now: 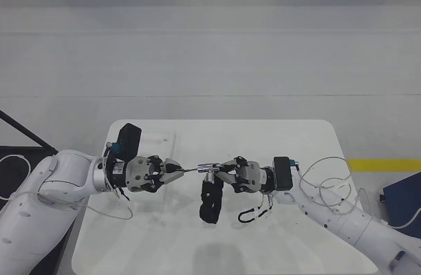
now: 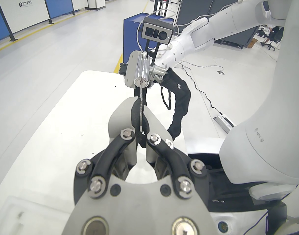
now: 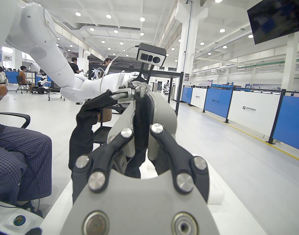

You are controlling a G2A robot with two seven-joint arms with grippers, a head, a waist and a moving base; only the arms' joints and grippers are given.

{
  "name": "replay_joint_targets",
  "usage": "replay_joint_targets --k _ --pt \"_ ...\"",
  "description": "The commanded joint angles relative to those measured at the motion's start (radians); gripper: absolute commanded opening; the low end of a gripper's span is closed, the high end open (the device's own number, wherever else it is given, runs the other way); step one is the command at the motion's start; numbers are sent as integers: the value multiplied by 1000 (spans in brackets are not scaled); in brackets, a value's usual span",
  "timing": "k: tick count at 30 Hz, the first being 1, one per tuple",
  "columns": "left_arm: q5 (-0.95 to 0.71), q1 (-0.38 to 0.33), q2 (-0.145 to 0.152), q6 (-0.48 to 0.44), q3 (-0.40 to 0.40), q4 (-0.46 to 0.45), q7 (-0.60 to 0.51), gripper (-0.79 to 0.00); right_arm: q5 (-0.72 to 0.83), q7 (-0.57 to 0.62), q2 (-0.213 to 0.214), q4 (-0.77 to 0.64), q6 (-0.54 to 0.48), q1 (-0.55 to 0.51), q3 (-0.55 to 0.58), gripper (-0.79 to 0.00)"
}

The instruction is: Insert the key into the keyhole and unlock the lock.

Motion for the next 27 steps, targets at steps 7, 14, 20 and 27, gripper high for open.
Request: replay_joint_targets --k 7,14,20,27 --pt "-41 -40 1 0 37 11 -39 -785 0 0 0 0 0 0 0 -785" --pt "-71 -79 0 0 71 35 -62 -785 0 0 0 0 0 0 0 -785" --pt "-80 -101 0 0 87 47 -72 -785 0 0 0 0 0 0 0 -785" --pt "-101 -130 1 0 103 48 -92 -785 0 0 0 0 0 0 0 -785"
